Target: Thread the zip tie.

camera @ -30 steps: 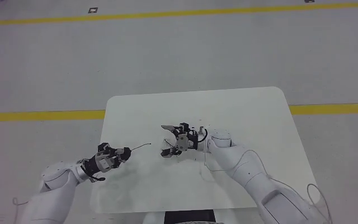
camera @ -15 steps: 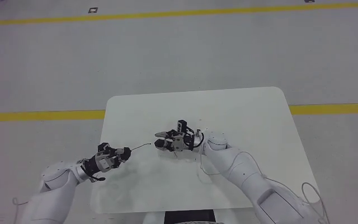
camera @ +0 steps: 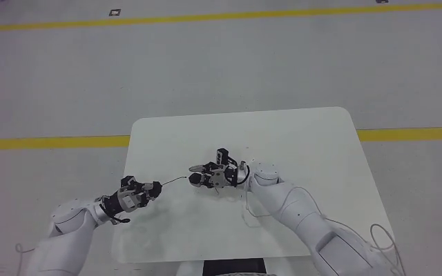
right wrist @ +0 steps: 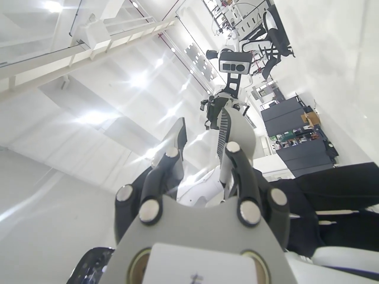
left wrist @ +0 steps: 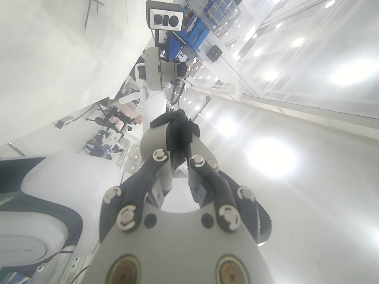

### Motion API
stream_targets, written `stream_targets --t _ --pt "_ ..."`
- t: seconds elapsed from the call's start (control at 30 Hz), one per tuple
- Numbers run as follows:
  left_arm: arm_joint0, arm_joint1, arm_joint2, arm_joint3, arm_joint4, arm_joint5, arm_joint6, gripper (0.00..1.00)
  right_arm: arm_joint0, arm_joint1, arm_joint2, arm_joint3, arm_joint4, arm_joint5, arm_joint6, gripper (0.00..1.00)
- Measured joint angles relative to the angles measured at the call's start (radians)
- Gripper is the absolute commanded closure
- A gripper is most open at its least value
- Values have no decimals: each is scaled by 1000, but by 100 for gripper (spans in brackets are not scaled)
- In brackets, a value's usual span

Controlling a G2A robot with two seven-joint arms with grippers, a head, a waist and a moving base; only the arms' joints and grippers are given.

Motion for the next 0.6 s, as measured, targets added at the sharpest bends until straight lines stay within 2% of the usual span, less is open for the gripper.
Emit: stream_targets --t 0.33,0.6 --pt "0 0 0 0 0 0 0 100 2 -11 -12 10 -5 -21 11 82" --pt "0 0 0 0 0 0 0 100 7 -19 -17 19 -5 -43 24 89"
